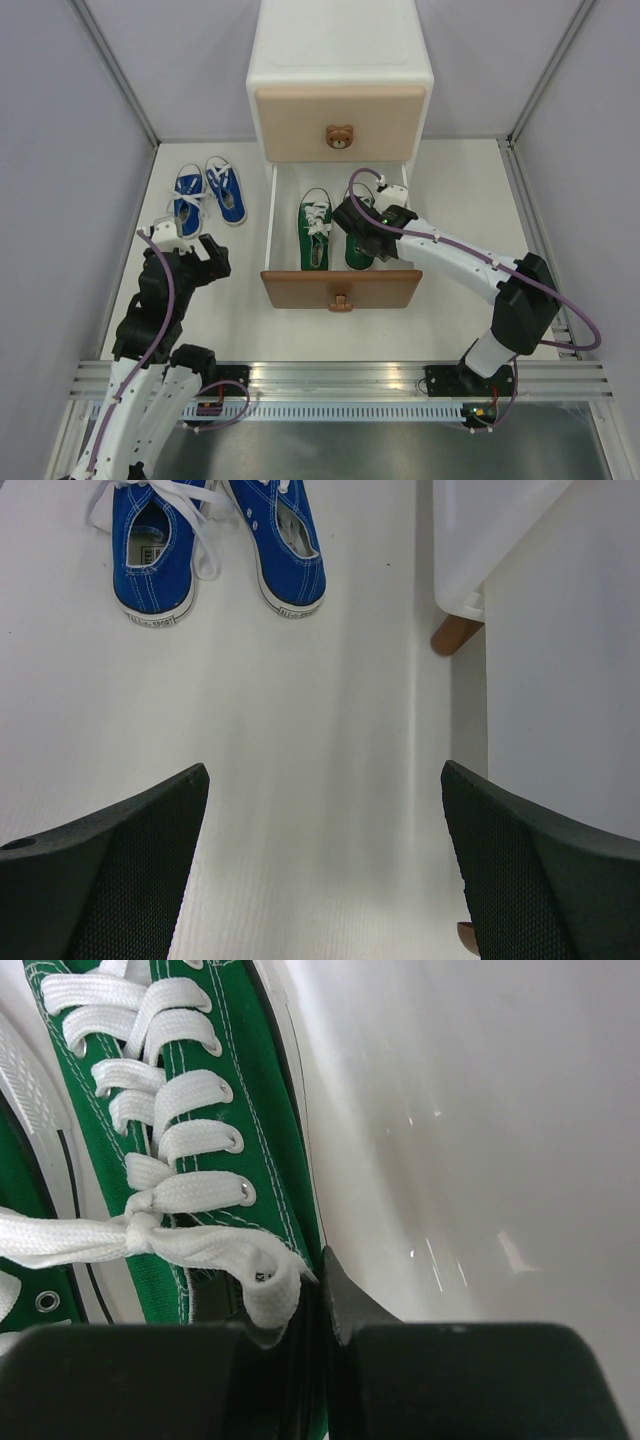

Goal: Place and organize the shoes in the shoe cabinet

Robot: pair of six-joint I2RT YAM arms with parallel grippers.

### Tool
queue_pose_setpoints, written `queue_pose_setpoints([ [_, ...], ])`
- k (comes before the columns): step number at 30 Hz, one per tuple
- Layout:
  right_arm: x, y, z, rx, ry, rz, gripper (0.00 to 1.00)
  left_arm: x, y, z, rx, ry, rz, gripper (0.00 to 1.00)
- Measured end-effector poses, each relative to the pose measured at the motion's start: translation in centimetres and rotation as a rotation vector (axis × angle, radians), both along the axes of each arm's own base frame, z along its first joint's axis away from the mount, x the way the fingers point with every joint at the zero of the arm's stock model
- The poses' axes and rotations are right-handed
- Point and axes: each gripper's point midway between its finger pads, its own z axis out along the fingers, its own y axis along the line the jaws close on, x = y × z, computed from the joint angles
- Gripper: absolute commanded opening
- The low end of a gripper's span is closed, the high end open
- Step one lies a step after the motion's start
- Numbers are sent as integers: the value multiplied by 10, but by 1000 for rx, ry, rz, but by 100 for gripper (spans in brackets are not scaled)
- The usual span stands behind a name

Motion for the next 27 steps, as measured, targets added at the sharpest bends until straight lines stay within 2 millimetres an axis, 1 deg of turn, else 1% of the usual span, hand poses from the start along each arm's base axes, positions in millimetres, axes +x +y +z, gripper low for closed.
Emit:
queue_pose_setpoints([
  [5, -1, -5, 3, -15, -4, -6, 10, 0, 0, 0, 0, 0, 0, 100],
  [9, -3, -7, 0, -19, -2, -10, 10, 0, 0, 0, 0, 0, 0, 100],
  [12, -4, -7, -3, -22, -2, -11, 10, 0, 0, 0, 0, 0, 0, 100],
  [20, -4, -7, -3, -24, -6, -13, 11, 0, 0, 0, 0, 0, 0, 100],
  [22, -3, -8, -3, -26, -10, -15, 13, 0, 0, 0, 0, 0, 0, 100],
  [24, -3, -9, -2, -27, -14, -16, 20, 0, 0, 0, 0, 0, 0, 100],
  [27, -3, -9, 0, -25, -21, -20, 22, 0, 0, 0, 0, 0, 0, 100],
])
